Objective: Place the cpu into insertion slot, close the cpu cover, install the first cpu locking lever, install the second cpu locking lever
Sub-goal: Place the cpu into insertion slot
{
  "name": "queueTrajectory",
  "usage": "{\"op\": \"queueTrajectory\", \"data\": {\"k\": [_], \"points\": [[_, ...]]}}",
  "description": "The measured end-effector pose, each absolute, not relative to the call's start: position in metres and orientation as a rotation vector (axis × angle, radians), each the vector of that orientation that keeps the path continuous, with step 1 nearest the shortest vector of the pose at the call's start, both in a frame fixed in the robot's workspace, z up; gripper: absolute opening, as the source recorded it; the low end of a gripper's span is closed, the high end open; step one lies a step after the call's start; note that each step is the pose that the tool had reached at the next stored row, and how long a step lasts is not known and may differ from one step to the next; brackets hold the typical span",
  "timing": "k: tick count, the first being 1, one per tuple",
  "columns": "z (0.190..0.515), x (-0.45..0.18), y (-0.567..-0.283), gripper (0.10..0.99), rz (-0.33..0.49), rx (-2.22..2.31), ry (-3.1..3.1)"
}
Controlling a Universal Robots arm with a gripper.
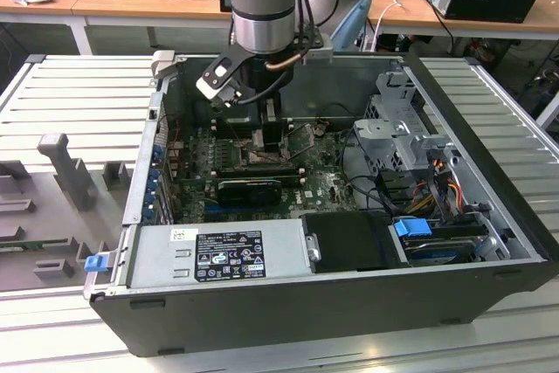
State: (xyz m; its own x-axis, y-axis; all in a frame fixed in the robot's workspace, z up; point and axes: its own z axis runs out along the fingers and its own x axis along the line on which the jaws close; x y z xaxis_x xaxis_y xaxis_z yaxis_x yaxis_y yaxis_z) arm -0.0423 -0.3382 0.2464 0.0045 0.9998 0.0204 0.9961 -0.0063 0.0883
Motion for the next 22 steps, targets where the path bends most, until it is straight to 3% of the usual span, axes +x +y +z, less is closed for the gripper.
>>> {"op": "queueTrajectory", "data": {"k": [22], "points": [[0.232,-0.043,-0.337,0.541,0.119,2.191,2.18]]}}
